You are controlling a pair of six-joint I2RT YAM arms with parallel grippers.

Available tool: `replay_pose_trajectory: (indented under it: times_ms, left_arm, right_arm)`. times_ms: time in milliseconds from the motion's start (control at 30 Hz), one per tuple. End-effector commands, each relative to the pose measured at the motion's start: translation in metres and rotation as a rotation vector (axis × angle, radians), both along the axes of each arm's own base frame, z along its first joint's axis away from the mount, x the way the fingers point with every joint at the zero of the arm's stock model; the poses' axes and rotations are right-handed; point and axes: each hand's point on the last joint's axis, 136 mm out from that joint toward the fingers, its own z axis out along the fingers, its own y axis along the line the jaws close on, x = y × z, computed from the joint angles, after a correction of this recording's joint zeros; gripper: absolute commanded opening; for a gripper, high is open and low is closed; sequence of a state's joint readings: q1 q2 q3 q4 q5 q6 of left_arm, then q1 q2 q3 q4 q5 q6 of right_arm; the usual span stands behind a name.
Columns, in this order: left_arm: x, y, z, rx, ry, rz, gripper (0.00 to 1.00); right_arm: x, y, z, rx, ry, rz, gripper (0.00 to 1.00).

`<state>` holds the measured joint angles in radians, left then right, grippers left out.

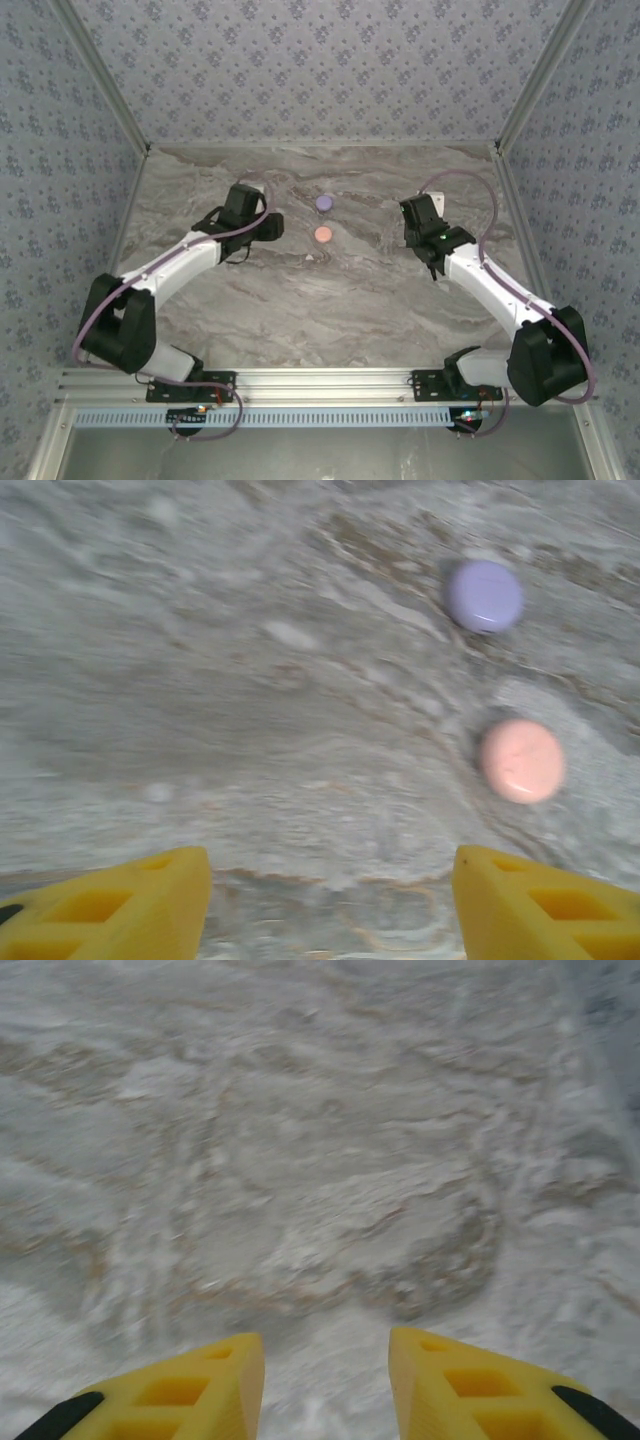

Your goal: Insert the wireless bluetooth earbuds into the charging case

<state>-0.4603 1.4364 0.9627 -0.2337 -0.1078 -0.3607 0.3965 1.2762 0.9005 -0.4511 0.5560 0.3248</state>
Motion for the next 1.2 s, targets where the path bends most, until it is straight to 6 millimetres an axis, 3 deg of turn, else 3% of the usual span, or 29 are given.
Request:
replay_pose_trajectory:
  times_ms: [0, 367, 533, 700, 933, 1167]
  left_arm:
    - [-0.004, 0.044, 0.013, 0.160, -0.069, 0.085, 0.67]
    - [0.000, 0.125, 0.031, 0.365, -0.266, 0.315, 0.71]
    - [0.001, 0.155, 0.025, 0.399, -0.310, 0.391, 0.74]
    - [0.004, 0.180, 0.010, 0.421, -0.319, 0.447, 0.87]
    - [0.005, 0.187, -0.008, 0.431, -0.305, 0.435, 0.97]
    - [0.009, 0.175, -0.031, 0.328, -0.330, 0.287, 0.99]
  right_arm:
    - [0.005, -0.035, 0.016, -0.141, -0.097, -0.118, 0.41]
    - [0.009, -0.083, 0.007, -0.195, -0.162, -0.254, 0.45]
    - [0.012, -0.102, 0.001, -0.194, -0.192, -0.311, 0.49]
    - [0.019, -0.113, -0.007, -0.186, -0.206, -0.317, 0.56]
    - [0.026, -0.115, -0.030, -0.121, -0.199, -0.272, 0.63]
    - [0.034, -0.102, -0.038, -0.034, -0.281, -0.144, 0.65]
